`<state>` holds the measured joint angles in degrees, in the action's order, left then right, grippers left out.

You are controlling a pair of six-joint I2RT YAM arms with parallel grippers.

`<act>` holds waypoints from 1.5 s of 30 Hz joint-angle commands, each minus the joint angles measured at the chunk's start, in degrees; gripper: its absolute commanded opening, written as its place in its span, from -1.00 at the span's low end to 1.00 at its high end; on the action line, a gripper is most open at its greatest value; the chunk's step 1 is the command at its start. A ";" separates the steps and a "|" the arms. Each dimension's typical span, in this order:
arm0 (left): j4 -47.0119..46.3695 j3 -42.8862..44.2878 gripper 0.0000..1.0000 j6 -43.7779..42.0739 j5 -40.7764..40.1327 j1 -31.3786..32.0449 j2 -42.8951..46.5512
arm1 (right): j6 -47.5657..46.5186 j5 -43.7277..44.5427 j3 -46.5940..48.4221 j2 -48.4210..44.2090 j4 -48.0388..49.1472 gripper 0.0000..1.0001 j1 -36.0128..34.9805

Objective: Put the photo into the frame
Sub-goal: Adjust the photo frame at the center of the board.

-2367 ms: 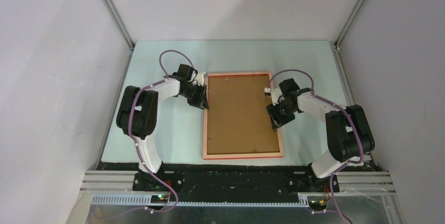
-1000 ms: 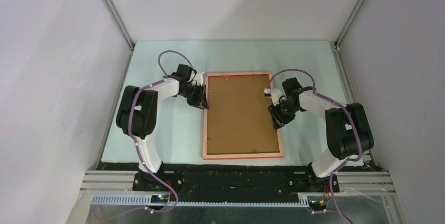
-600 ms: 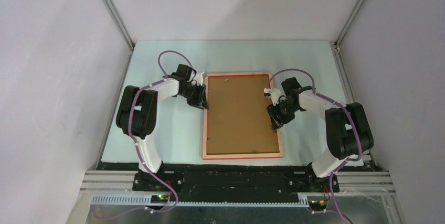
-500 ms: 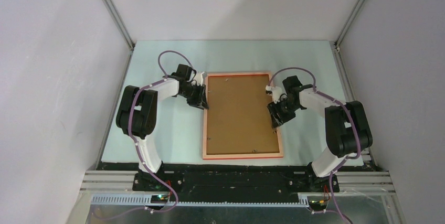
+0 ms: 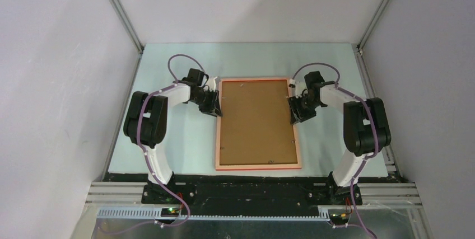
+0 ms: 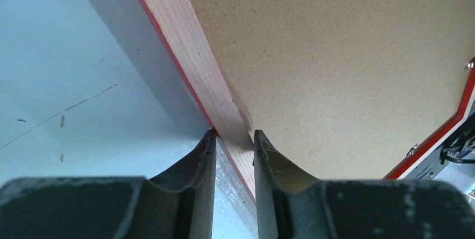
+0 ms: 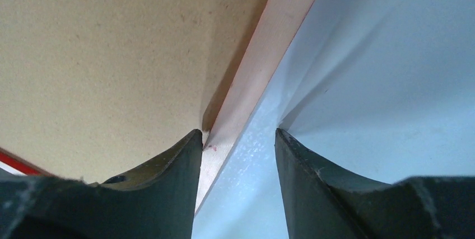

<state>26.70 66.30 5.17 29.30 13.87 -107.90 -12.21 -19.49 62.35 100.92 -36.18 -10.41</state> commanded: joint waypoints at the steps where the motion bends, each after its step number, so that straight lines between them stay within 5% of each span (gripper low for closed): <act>1: 3.26 -1.88 -0.99 -1.28 0.61 -0.68 -0.49 | 2.15 1.78 2.49 2.32 1.87 0.06 -0.45; 13: 3.20 -2.13 -0.82 -2.11 4.36 -0.70 0.50 | 2.96 1.85 7.59 7.63 1.35 -0.39 -0.22; 17: 3.20 -2.14 -0.38 -2.22 5.06 -0.98 1.15 | 0.38 1.49 10.60 9.43 -0.17 -0.79 0.54; 21: 3.24 -2.31 -0.06 -2.08 4.94 -2.03 1.92 | -3.94 0.64 12.21 10.22 -0.76 -0.94 1.63; 26: 3.34 -2.08 0.22 -2.43 3.18 -4.32 2.96 | -11.38 0.63 15.33 11.94 -3.01 -1.00 2.77; 33: 3.75 -1.36 0.66 -4.13 -4.00 -6.17 6.17 | -22.97 -1.91 31.23 19.95 -13.95 -1.00 3.02; 45: 5.35 3.03 0.75 -7.85 -15.69 -6.21 7.12 | -35.56 0.36 47.12 32.36 -19.62 -1.00 -3.51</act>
<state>31.48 65.73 -0.03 19.05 7.75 -103.20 -37.39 -20.14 105.80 129.38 -55.66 -10.13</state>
